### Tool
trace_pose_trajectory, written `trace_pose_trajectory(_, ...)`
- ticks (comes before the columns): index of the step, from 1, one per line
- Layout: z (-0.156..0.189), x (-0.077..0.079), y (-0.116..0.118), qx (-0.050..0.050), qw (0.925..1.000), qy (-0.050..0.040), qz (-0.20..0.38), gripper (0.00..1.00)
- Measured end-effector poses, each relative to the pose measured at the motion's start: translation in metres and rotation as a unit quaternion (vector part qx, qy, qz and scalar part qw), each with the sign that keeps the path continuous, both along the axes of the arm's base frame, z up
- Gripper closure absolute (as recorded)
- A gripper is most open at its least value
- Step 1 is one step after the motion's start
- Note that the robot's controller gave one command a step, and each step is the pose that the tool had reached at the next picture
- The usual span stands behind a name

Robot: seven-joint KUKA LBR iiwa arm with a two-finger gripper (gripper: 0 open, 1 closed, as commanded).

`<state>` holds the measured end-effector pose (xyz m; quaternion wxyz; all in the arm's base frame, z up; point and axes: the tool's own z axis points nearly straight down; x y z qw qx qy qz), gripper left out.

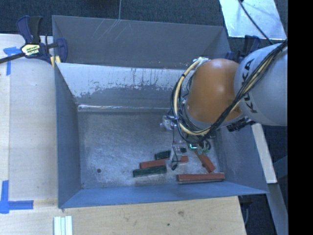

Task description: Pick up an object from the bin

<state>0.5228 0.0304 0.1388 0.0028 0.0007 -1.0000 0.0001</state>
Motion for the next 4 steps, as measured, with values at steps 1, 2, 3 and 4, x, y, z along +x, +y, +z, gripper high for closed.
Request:
trace_pose_trajectory(1,-0.071,-0.040,-0.027,0.000,1.0000,-0.0063,-0.005,0.00)
trace_pose_trajectory(2,-0.069,-0.019,0.031,0.001,0.9782,-0.0058,0.208,0.00)
trace_pose_trajectory(3,-0.068,-0.019,0.029,0.001,0.9788,-0.0058,0.205,1.00)
trace_pose_trajectory(4,0.041,-0.013,0.040,0.000,0.9785,-0.0083,0.206,1.00)
